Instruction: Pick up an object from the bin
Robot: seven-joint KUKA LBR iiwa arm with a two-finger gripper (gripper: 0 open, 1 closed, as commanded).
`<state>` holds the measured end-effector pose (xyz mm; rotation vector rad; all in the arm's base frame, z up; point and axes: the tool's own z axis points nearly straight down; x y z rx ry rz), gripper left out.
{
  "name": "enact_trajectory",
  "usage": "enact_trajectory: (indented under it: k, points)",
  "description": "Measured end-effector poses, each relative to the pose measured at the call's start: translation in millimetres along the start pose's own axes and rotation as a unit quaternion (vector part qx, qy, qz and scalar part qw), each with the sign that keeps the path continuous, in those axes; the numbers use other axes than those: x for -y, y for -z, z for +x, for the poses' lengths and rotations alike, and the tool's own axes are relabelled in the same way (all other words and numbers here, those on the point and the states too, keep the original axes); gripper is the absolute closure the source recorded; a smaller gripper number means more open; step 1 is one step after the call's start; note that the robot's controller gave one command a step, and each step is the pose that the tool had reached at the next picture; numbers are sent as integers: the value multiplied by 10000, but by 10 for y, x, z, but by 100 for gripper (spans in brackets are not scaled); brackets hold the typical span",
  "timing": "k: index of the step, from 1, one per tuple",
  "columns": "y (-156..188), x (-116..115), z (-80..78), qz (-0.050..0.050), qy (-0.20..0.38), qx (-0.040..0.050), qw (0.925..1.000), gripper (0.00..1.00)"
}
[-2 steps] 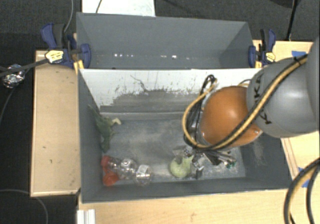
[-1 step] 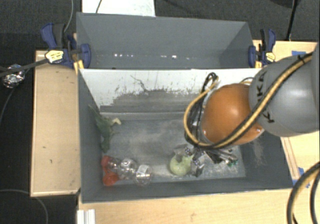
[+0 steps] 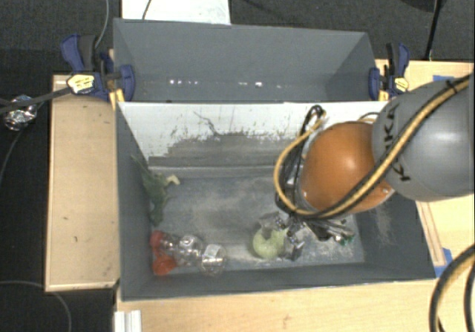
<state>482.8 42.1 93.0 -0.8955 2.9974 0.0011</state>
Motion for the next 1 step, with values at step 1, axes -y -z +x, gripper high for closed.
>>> enact_trajectory:
  k: [1]
  points:
    - [86,-4,5,-8,-3,-12,10000,100]
